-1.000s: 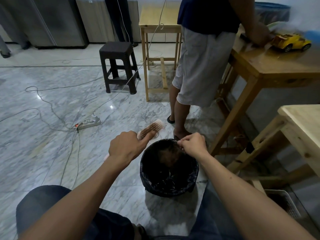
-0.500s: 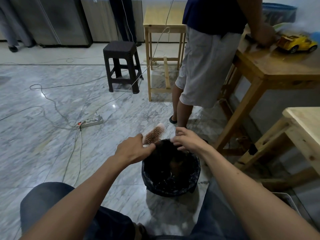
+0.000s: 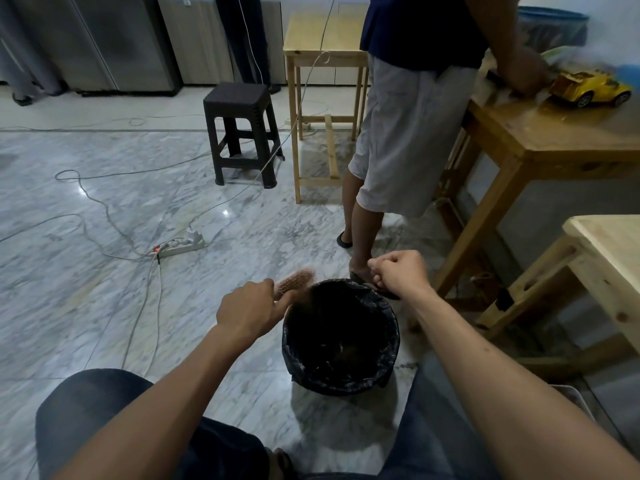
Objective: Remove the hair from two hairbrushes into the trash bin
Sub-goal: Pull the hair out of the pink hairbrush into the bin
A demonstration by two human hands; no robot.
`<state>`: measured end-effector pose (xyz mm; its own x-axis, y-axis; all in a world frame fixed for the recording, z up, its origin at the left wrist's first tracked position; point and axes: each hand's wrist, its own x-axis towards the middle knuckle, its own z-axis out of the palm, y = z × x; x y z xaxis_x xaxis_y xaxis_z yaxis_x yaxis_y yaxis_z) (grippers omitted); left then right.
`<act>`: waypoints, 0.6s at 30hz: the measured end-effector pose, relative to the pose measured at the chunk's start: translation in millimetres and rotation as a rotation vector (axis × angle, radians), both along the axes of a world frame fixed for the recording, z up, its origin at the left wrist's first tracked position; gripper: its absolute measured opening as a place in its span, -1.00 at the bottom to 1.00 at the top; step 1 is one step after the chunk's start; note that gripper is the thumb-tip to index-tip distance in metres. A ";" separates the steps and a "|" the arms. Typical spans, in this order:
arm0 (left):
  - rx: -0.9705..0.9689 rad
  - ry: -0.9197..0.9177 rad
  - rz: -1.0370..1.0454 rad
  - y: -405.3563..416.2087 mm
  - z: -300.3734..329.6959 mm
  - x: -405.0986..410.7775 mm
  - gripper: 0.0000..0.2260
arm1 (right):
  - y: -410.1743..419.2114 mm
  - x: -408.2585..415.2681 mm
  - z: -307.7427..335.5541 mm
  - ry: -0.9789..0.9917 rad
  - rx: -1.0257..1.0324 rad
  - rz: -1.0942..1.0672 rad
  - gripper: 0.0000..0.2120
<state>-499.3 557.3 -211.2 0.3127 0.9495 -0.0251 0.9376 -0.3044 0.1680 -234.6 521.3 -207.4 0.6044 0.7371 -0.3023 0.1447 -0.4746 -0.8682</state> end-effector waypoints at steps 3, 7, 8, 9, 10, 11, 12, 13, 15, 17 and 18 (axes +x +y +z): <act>-0.005 0.012 0.057 3.8 -0.9 -9.1 -0.52 | -7.8 20.7 5.4 -0.040 -0.013 -0.119 -0.81; 0.013 0.006 0.011 0.9 -0.3 -7.6 -0.55 | -14.6 18.4 -2.7 -0.195 -0.111 0.097 -0.81; 0.028 -0.002 -0.009 -0.7 0.1 -4.1 -0.56 | -15.1 11.6 -3.3 -0.228 -0.121 0.198 -0.77; 0.049 -0.001 -0.033 -2.5 0.6 0.2 -0.56 | -15.7 3.7 -2.5 -0.226 -0.106 0.290 -0.71; 0.072 0.010 -0.060 -4.3 1.0 5.0 -0.57 | -16.0 -4.3 -1.3 -0.212 -0.064 0.365 -0.64; 0.090 0.023 -0.085 -6.0 2.0 9.9 -0.58 | -15.5 -11.6 -1.5 -0.202 -0.013 0.424 -0.59; 0.099 0.029 -0.100 -7.4 3.3 14.3 -0.58 | -15.2 -19.8 -0.9 -0.202 0.033 0.467 -0.58; 0.102 0.026 -0.106 -8.0 4.9 18.0 -0.58 | -14.0 -26.9 -1.3 -0.207 0.072 0.484 -0.60; 0.099 0.024 -0.106 -8.6 8.2 22.8 -0.55 | -8.9 -38.2 -2.2 -0.268 0.143 0.434 -0.71; 0.097 0.032 -0.118 -9.3 9.4 24.2 -0.53 | -3.7 -42.6 -1.3 -0.358 0.181 0.361 -0.85; 0.091 0.026 -0.117 -9.3 8.4 23.0 -0.53 | -2.2 -42.9 0.0 -0.393 0.170 0.351 -0.87</act>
<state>-476.3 547.9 -202.8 0.4221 0.9052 0.0503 0.8983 -0.4251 0.1111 -277.5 519.1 -207.4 0.3567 0.9335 0.0374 0.5979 -0.1973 -0.7769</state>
